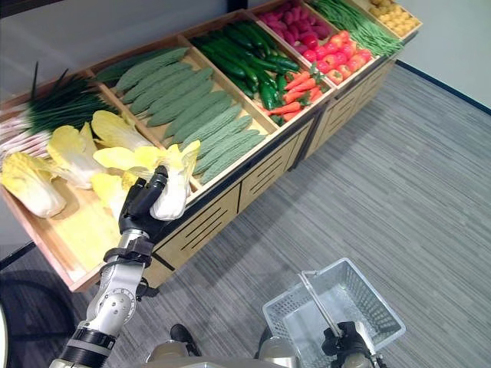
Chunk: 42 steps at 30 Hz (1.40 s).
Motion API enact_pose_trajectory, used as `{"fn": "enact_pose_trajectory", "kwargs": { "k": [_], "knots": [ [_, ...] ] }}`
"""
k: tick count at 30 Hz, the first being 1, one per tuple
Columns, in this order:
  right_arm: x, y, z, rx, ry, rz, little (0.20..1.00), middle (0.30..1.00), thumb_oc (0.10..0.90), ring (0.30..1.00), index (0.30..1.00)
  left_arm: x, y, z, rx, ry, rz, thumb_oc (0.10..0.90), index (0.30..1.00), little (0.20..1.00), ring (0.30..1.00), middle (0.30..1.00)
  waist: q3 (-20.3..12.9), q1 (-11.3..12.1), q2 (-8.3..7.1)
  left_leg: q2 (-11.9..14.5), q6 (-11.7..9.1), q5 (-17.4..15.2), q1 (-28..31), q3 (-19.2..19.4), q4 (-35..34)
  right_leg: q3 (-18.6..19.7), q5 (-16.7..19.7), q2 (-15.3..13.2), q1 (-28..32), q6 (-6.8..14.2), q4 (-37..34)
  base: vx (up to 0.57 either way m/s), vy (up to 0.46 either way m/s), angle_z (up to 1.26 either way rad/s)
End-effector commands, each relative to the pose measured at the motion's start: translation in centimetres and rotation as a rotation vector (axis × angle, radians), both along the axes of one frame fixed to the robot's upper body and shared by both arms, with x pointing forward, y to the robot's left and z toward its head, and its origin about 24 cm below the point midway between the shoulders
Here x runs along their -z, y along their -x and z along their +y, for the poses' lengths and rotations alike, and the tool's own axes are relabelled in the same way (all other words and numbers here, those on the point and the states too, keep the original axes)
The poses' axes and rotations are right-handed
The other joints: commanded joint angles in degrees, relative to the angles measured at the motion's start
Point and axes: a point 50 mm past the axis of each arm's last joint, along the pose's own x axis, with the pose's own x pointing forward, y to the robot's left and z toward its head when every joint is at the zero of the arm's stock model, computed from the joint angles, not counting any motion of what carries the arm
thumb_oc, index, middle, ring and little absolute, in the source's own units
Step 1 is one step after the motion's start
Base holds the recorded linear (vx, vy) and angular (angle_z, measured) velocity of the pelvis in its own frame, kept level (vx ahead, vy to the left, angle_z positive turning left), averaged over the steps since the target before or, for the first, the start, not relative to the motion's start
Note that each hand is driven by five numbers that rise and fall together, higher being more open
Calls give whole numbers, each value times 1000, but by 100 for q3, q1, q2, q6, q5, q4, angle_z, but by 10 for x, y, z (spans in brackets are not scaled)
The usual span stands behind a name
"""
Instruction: Get the vegetables into the basket
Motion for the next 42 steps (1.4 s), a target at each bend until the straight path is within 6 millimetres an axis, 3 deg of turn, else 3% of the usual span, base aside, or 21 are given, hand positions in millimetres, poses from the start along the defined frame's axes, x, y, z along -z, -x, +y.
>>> {"fn": "enact_pose_trajectory", "kwargs": {
  "k": [1, 3, 6, 7, 8, 9, 10, 11, 12, 13, 17, 22, 27, 29, 30, 31, 32, 33, 35, 39, 42],
  "knots": [
    [-15, -10, -29, 56, 93, -87, 300, 300, 400, 300, 300, -60, -9, -16, 75, 0, -326, 400, 300, 300, 300, 300, -61, 9, 259, 322, -530, 148, 147, -119, -20, 147, -473, -101, 38, 332, 426, -29, -130, -10],
    [-15, -9, -30, 63, 94, -93, 300, 300, 400, 300, 300, -58, -9, -18, 81, 3, -319, 400, 300, 300, 300, 300, -24, -61, 324, 424, -623, 251, 174, -92, 8, 236, -520, 3, 68, 251, 387, -13, -162, -16],
    [-17, -4, -36, 100, 106, -103, 300, 300, 400, 300, 300, -63, -12, -23, 103, 1, -340, 400, 300, 300, 300, 300, 97, -130, 364, 762, -875, 435, -42, -212, 604, 383, -628, 189, 103, 78, 348, -8, -173, -24],
    [-20, -3, -44, 111, 127, -97, 300, 300, 400, 300, 300, -65, -12, -27, 122, -21, -356, 400, 300, 300, 300, 300, 219, -32, 371, 677, -915, 529, -195, -978, 943, 615, -706, 279, 85, 20, 375, 7, -118, -42],
    [-20, -3, -44, 112, 127, -98, 300, 300, 400, 300, 300, -65, -12, -27, 122, -21, -357, 400, 300, 300, 300, 300, 226, -47, 374, 682, -922, 524, -211, -1005, 962, 597, -720, 281, 89, 18, 385, -59, -59, -75],
    [-23, -4, -53, 128, 149, -90, 300, 300, 400, 300, 300, -65, -13, -31, 126, -30, -361, 400, 300, 300, 300, 300, 270, 162, 360, 93, -586, 229, -568, -2138, 735, 901, -604, 208, -80, 33, 420, -47, 2, -89],
    [-25, -5, -55, 133, 156, -95, 300, 300, 400, 300, 300, -64, -12, -32, 119, -29, -362, 400, 300, 300, 300, 300, 299, 243, 337, -132, -501, -8, -623, -2645, 524, 1132, -584, 190, -112, 73, 420, -49, 7, -94],
    [-25, -5, -55, 133, 156, -96, 300, 300, 400, 300, 300, -64, -12, -32, 119, -29, -362, 400, 300, 300, 300, 300, 287, 242, 337, -136, -496, 3, -634, -2644, 514, 1132, -576, 187, -126, 74, 417, 85, 27, -111],
    [-26, -4, -59, 131, 169, -93, 300, 300, 400, 300, 300, -65, -11, -29, 106, -39, -373, 400, 300, 300, 300, 300, 290, 357, 348, -248, -464, 30, -735, -3362, 209, 1494, -525, 211, -196, 106, 442, 63, 17, -108],
    [-26, -4, -59, 131, 169, -93, 300, 300, 400, 300, 300, -65, -11, -29, 106, -39, -373, 400, 300, 300, 300, 300, 292, 356, 345, -252, -464, 31, -726, -3361, 201, 1494, -532, 207, -193, 108, 448, 109, 23, -108],
    [-28, -11, -60, 107, 179, -97, 300, 300, 400, 300, 300, -72, -10, -25, 87, -40, -404, 400, 300, 300, 300, 300, 289, 578, 381, -762, -428, 1, -904, -4650, 21, 2144, -584, 381, -250, 99, 562, 109, 35, -84],
    [-20, -6, -47, 96, 119, -87, 300, 300, 400, 300, 300, -73, -9, -25, 130, -63, -416, 400, 300, 300, 300, 300, 67, 435, 268, -862, -87, -249, -483, -3982, -185, 2572, -553, 132, -305, 320, 635, 127, 236, -83],
    [-19, -9, -42, 91, 105, -92, 300, 300, 400, 300, 300, -71, -10, -24, 134, -76, -409, 400, 300, 300, 300, 300, 12, 430, 202, -980, 54, -496, -428, -3555, 2, 2867, -398, -73, -476, 504, 659, 35, 213, -52],
    [-19, -12, -40, 85, 101, -101, 300, 300, 400, 300, 300, -70, -10, -22, 132, -79, -402, 400, 300, 300, 300, 300, 20, 393, 173, -1048, 114, -619, -407, -3362, 82, 2985, -247, -200, -563, 628, 637, -31, 229, -59],
    [-21, -18, -40, 81, 102, -120, 300, 300, 400, 300, 300, -69, -11, -20, 123, -92, -398, 400, 300, 300, 300, 300, 48, 402, 151, -1063, 140, -713, -398, -3105, 163, 2975, 23, -316, -751, 796, 589, -57, 122, -59],
    [-21, -18, -40, 81, 102, -120, 300, 300, 400, 300, 300, -69, -11, -20, 123, -92, -398, 400, 300, 300, 300, 300, 48, 408, 151, -1061, 140, -715, -398, -3098, 164, 2983, 24, -314, -754, 797, 589, -67, 130, -82],
    [-22, -22, -39, 83, 103, -133, 300, 300, 400, 300, 300, -68, -11, -18, 115, -97, -397, 400, 300, 300, 300, 300, 68, 435, 155, -1044, 152, -733, -385, -2960, 189, 2923, 115, -352, -824, 840, 600, -100, 89, -81],
    [-22, -26, -36, 77, 103, -139, 300, 300, 400, 300, 300, -70, -14, -14, 104, -126, -395, 400, 300, 300, 300, 300, 157, 617, 227, -913, 178, -781, -339, -2697, 234, 1973, 132, -584, -934, 799, 993, -133, 101, -67],
    [-21, -26, -36, 71, 104, -129, 300, 300, 400, 300, 300, -72, -15, -11, 99, -160, -397, 400, 300, 300, 300, 300, 118, 695, 288, -812, 185, -729, -324, -2511, 140, 1232, 187, -869, -897, 723, 1241, -109, 62, -78],
    [-19, -20, -37, 72, 104, -104, 300, 300, 400, 300, 300, -71, -14, -10, 106, -164, -394, 400, 300, 300, 300, 300, 15, 709, 241, -811, 166, -672, -238, -2438, 14, 1083, 347, -998, -795, 755, 1265, -5, -9, -50],
    [-17, -10, -38, 89, 98, -83, 300, 300, 400, 300, 300, -69, -13, -9, 111, -185, -388, 400, 300, 300, 300, 300, -130, 690, 153, -844, 113, -623, -93, -2321, -151, 986, 440, -996, -674, 827, 823, 67, -92, -21]
  ]
}}
